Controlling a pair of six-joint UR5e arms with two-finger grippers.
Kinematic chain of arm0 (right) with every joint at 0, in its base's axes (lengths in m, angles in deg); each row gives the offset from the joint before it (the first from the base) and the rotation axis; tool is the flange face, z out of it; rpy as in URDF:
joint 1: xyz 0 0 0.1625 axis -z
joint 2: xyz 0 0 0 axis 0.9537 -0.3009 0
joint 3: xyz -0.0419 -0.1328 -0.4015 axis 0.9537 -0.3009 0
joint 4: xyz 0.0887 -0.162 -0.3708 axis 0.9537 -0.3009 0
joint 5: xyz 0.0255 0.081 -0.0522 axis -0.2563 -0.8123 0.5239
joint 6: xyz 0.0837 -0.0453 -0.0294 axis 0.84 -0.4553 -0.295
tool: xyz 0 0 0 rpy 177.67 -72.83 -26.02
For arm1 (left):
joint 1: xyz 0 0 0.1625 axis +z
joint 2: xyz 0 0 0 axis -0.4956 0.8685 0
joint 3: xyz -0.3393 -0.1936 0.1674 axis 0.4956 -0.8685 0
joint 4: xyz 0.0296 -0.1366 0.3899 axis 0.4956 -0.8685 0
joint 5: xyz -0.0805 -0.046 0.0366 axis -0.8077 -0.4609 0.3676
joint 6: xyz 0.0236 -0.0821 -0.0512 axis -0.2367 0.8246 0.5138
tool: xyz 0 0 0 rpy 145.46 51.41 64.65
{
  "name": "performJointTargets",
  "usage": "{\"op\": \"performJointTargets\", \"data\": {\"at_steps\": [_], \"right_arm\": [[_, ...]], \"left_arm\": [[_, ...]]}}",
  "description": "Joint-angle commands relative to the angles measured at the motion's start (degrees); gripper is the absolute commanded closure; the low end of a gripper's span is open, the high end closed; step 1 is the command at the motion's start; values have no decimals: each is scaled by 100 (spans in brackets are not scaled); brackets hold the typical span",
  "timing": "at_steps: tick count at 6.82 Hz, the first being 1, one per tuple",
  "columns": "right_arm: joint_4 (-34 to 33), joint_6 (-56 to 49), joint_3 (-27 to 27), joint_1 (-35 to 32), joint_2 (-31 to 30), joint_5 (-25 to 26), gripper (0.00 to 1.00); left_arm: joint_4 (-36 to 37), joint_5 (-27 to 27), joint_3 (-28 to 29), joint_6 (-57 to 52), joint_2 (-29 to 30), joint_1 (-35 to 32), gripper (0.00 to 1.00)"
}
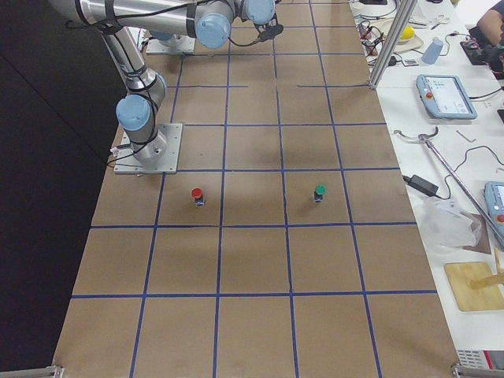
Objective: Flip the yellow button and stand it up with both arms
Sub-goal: 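Close the right gripper on the yellow cap held by the left gripper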
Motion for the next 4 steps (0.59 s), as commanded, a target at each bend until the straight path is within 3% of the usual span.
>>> {"op": "performJointTargets", "data": {"at_steps": [1,3,4], "right_arm": [[6,7,112,-4,-2,0,0],[-11,-2,121,-4,7,-534,0],[6,-2,147,-4,42,-553,0]], "left_arm": [[15,0,-1,0,-7,0,93],[15,0,-10,0,-25,0,93],[24,0,-10,-9,-25,0,93]]}}
